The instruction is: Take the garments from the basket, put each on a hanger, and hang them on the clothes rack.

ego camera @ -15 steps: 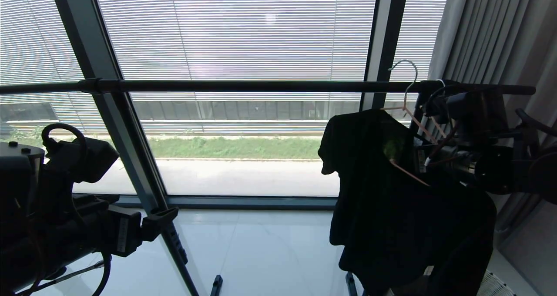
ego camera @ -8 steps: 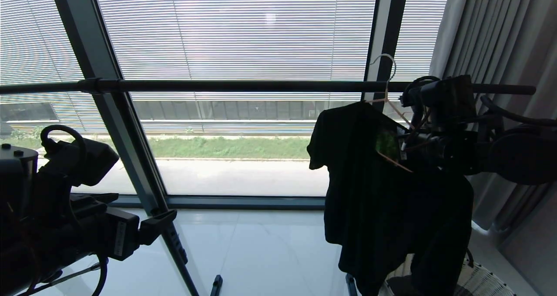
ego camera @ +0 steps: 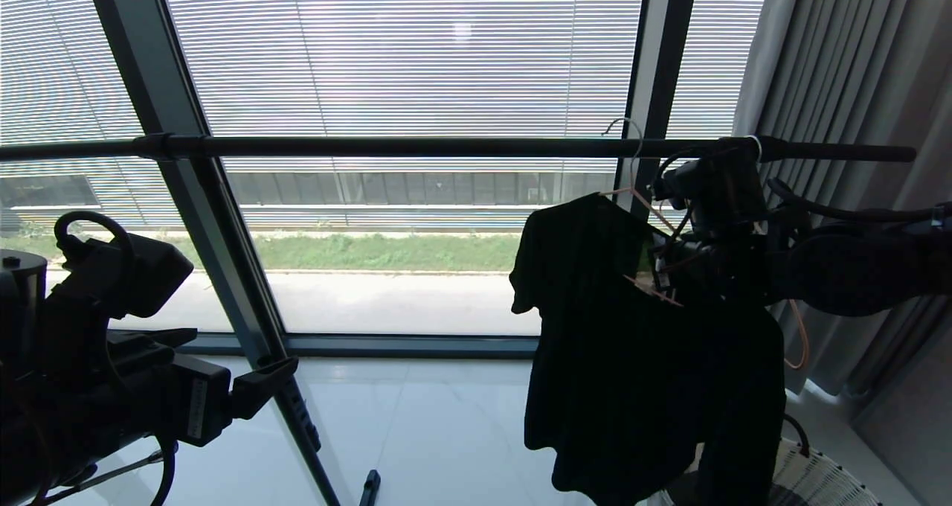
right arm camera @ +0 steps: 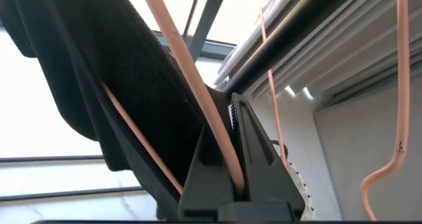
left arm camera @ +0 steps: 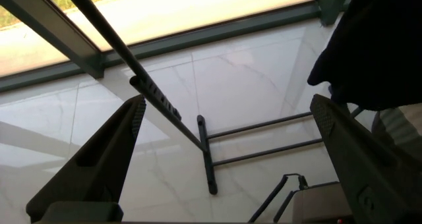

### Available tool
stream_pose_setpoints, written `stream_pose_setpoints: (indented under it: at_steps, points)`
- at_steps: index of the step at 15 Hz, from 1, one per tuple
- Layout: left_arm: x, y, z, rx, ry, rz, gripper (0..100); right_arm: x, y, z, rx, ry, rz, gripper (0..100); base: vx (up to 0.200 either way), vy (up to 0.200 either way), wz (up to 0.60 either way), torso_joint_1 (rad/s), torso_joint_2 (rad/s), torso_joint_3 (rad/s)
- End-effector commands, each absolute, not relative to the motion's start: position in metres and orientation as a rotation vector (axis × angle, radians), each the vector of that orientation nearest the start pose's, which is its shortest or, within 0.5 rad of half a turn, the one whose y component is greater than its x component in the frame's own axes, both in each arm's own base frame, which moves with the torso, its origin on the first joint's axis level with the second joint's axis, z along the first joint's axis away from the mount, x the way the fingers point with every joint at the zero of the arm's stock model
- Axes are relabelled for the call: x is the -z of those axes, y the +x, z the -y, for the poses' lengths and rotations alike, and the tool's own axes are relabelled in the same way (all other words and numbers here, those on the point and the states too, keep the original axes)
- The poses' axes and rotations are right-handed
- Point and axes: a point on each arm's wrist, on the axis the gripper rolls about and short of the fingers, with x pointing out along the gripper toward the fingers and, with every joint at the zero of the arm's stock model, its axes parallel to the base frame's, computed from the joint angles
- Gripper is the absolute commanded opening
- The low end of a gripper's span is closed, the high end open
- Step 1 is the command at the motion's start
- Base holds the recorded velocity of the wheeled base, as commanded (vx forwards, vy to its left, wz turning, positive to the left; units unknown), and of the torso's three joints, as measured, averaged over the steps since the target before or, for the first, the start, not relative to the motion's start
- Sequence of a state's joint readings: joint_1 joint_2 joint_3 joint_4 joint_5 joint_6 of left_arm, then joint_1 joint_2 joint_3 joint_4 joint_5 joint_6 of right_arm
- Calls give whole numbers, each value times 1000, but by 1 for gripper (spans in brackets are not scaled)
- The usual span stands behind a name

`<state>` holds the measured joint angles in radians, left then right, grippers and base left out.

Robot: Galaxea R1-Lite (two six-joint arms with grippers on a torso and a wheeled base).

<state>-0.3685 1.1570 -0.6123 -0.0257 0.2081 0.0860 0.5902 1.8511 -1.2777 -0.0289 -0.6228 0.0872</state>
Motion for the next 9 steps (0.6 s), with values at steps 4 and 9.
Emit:
stream_pose_setpoints:
  at_steps: [4, 9]
  points:
    - [-198, 148, 52, 177, 232, -491, 100, -198, 302, -195, 34, -241, -460, 0, 0, 0, 0, 0, 0, 0]
    - [-198, 148, 52, 177, 232, -493, 100, -197, 302, -196, 31, -243, -463, 0, 0, 0, 0, 0, 0, 0]
